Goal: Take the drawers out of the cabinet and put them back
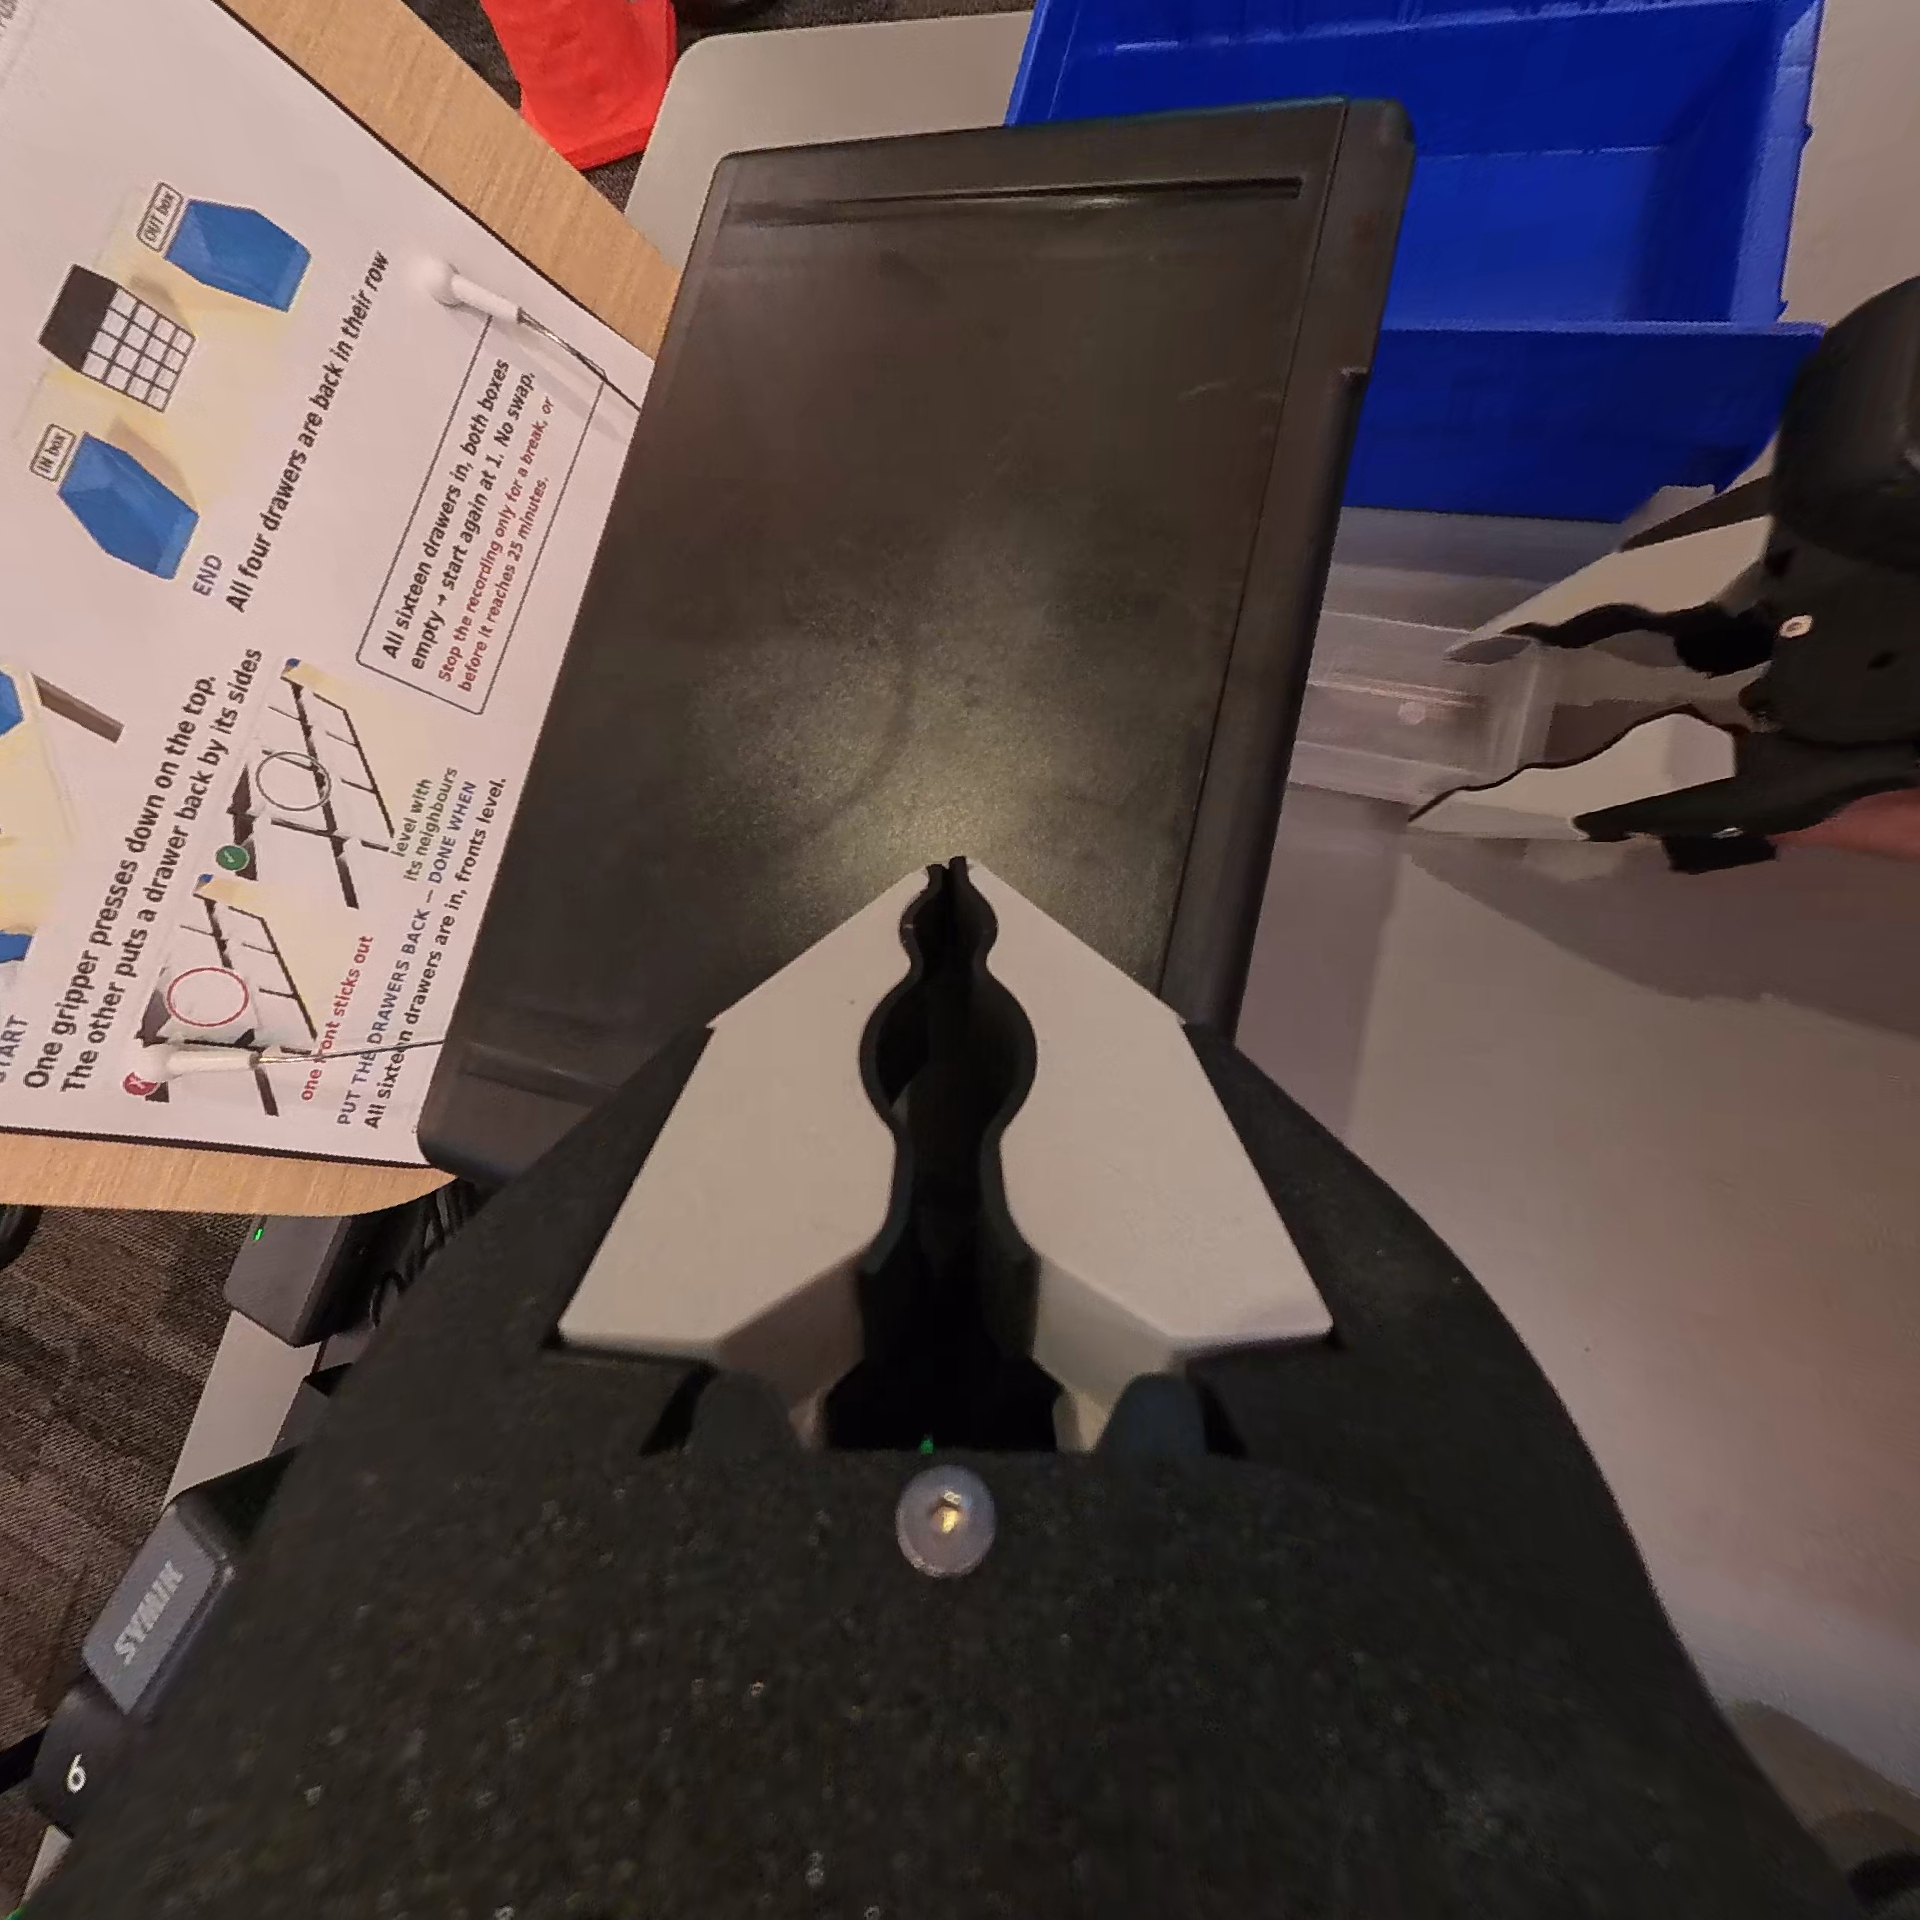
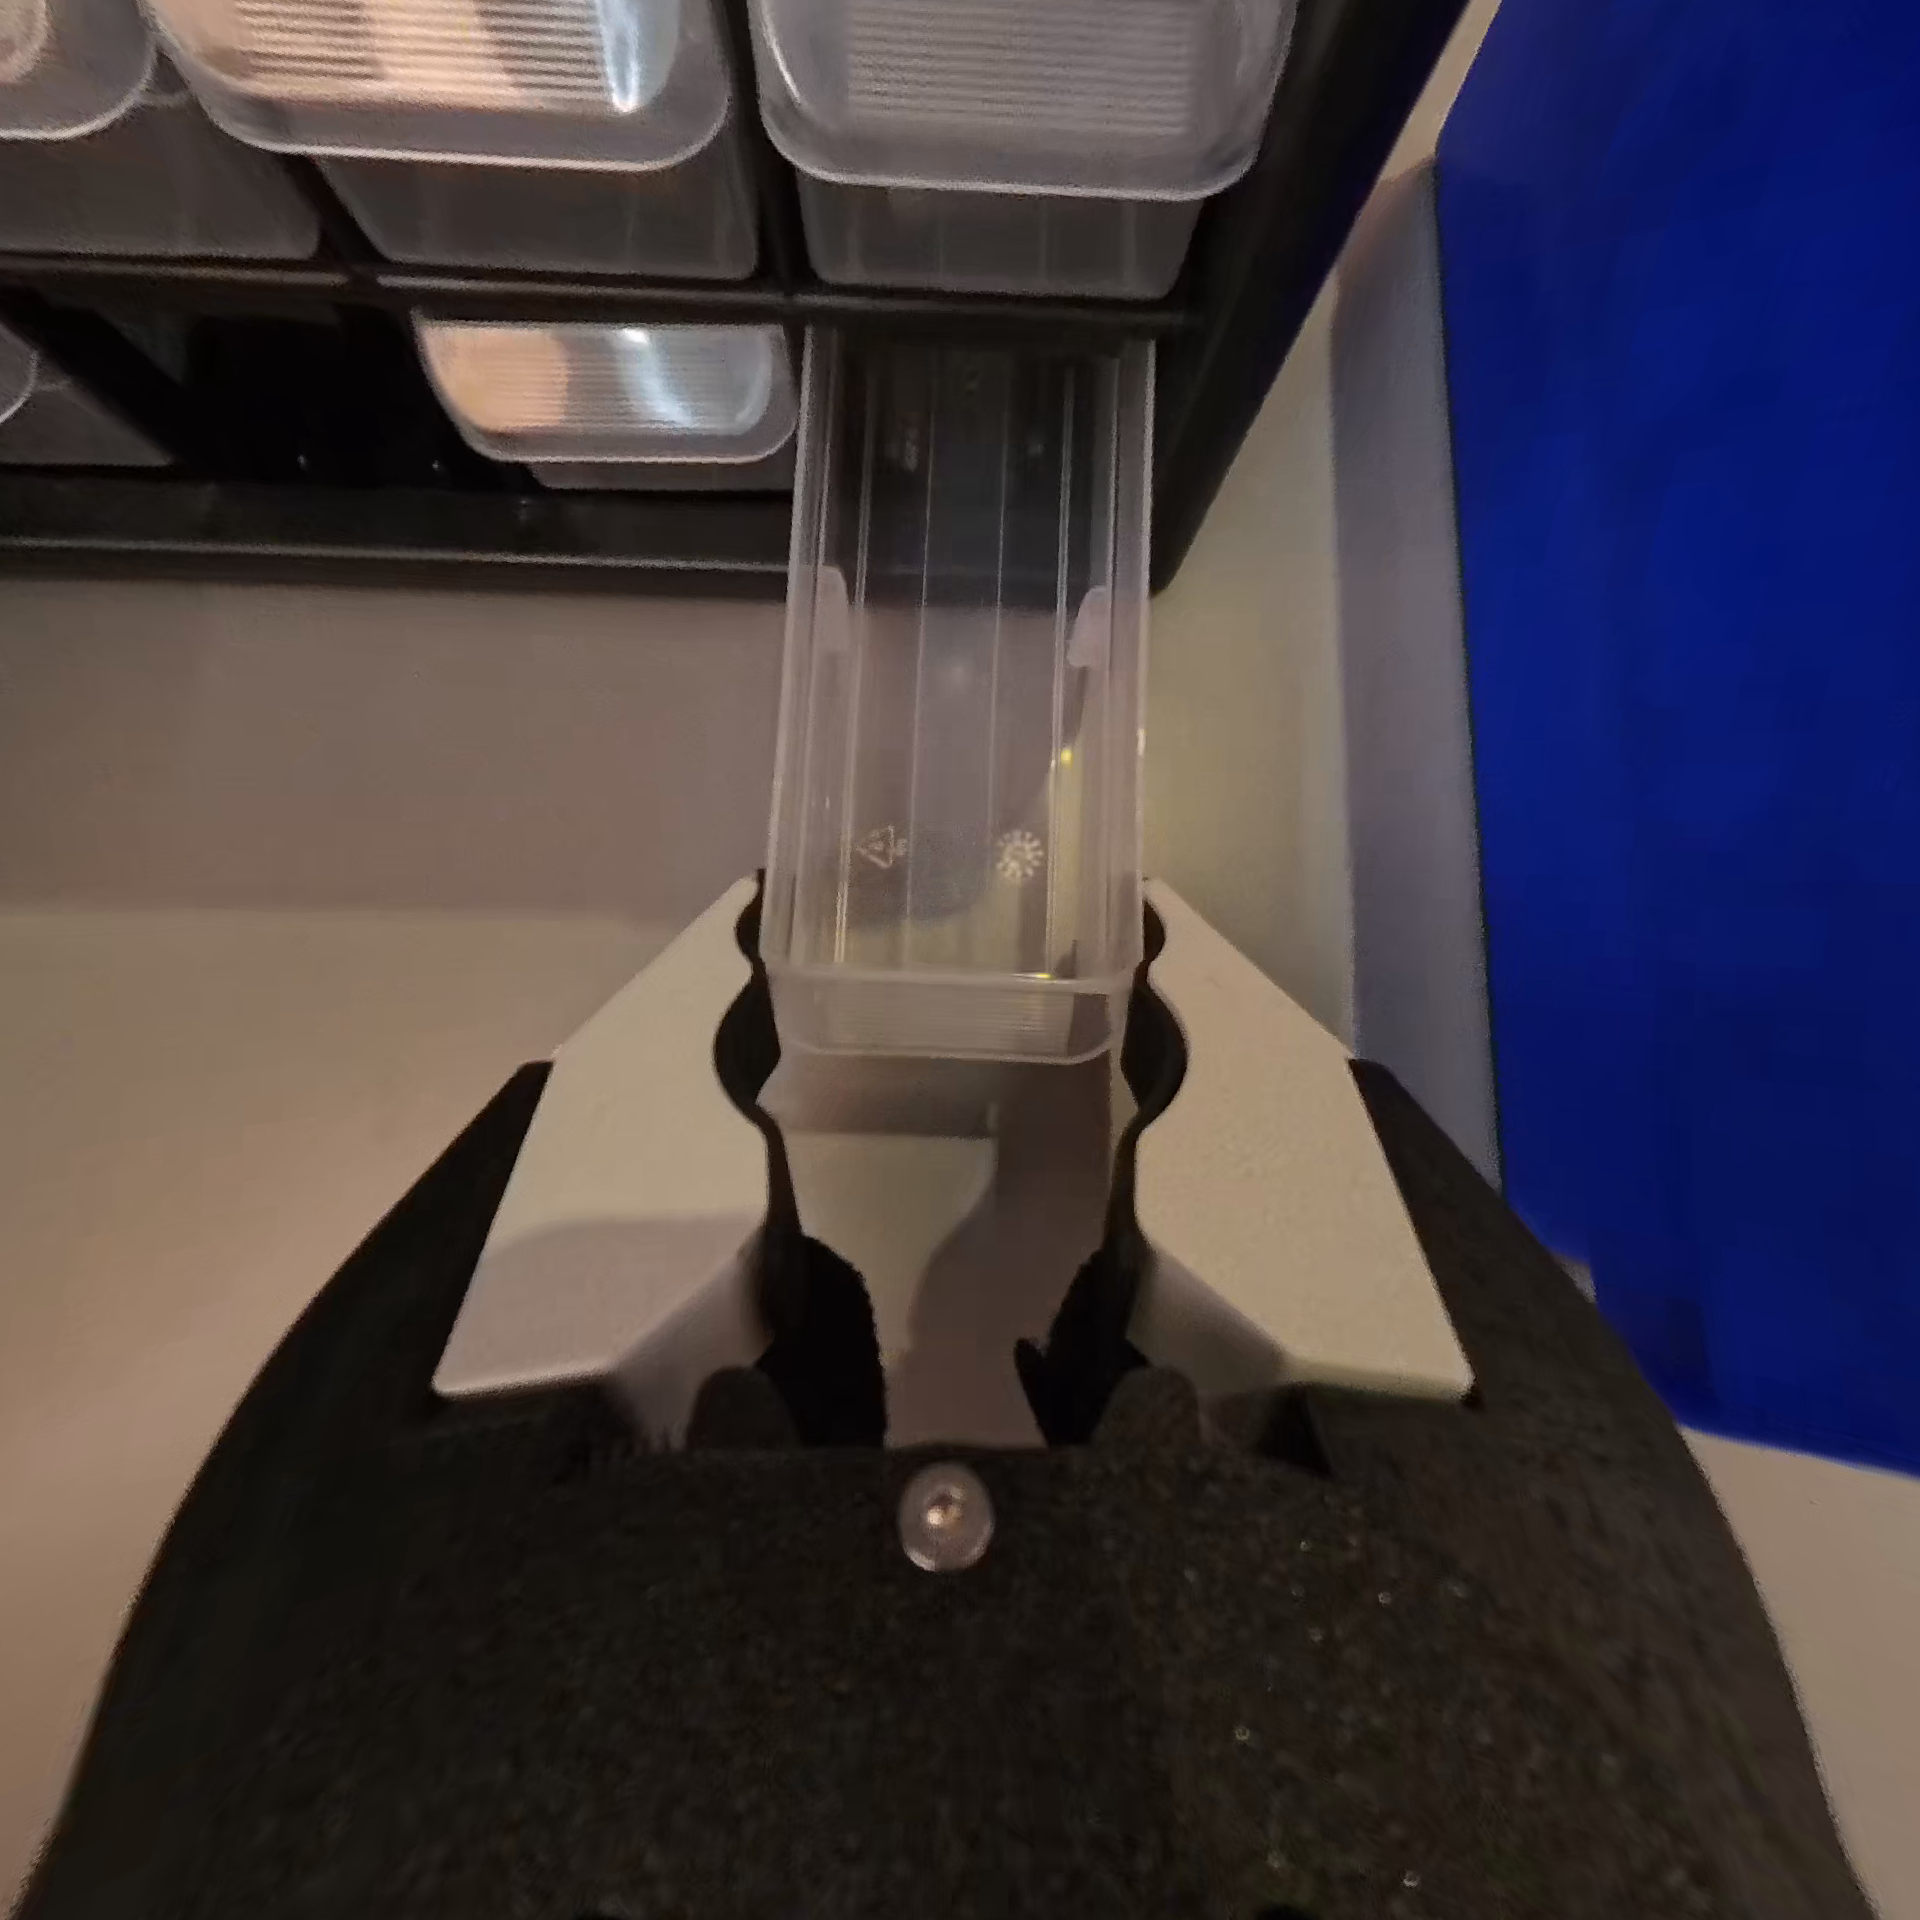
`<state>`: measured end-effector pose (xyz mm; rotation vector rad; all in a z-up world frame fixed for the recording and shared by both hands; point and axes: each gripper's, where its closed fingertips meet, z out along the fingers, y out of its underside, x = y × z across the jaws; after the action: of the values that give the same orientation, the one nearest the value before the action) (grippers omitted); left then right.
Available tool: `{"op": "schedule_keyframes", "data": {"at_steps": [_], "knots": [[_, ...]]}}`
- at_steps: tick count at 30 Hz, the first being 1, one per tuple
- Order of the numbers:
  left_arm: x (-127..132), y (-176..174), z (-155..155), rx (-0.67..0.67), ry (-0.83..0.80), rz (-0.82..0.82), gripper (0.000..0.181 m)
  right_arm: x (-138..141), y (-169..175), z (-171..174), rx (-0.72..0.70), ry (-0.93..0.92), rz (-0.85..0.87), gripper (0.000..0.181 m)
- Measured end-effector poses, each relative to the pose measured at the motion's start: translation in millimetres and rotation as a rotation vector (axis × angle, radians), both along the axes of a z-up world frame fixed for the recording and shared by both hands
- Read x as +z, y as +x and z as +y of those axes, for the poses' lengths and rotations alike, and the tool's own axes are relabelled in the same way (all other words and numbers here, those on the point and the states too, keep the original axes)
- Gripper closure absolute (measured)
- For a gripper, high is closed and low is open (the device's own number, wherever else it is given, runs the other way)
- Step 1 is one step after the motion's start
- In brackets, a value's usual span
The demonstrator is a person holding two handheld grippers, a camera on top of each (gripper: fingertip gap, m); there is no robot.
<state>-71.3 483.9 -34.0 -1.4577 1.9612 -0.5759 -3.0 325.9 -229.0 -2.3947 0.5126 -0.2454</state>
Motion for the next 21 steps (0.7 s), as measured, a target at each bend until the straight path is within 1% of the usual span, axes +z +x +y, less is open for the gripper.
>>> {"op": "schedule_keyframes", "data": {"at_steps": [3,6,11,13,14,16,19,20,21], "knots": [[0.0,-0.1,0.0,0.002,-0.001,-0.001,0.181,-0.9,6.8,11.1,0.009,0.026,-0.032,0.116],[0.0,-0.1,-0.1,0.003,0.0,-0.001,0.181,0.9,13.4,21.8,0.016,0.046,-0.025,0.116],[0.1,-0.1,0.0,0.003,0.001,-0.001,0.181,3.9,25.8,45.4,0.058,0.103,-0.056,0.116],[0.1,0.0,-0.1,0.004,0.0,-0.001,0.181,4.7,31.4,52.0,0.065,0.12,-0.08,0.11],[0.0,0.0,-0.1,0.004,-0.001,-0.001,0.181,5.8,34.7,53.9,0.063,0.126,-0.1,0.103],[0.1,-0.1,0.0,0.004,0.0,0.0,0.181,8.7,34.9,53.6,0.066,0.127,-0.132,0.096],[0.1,0.0,0.1,0.002,-0.001,-0.001,0.181,13.6,24.9,38.2,0.08,0.09,-0.188,0.097],[0.1,0.0,0.2,0.002,-0.001,-0.001,0.181,16.8,21.9,30.7,0.071,0.095,-0.213,0.1],[0.2,0.0,0.2,0.002,-0.001,0.0,0.181,20.0,20.0,22.7,0.051,0.109,-0.233,0.111]]}}
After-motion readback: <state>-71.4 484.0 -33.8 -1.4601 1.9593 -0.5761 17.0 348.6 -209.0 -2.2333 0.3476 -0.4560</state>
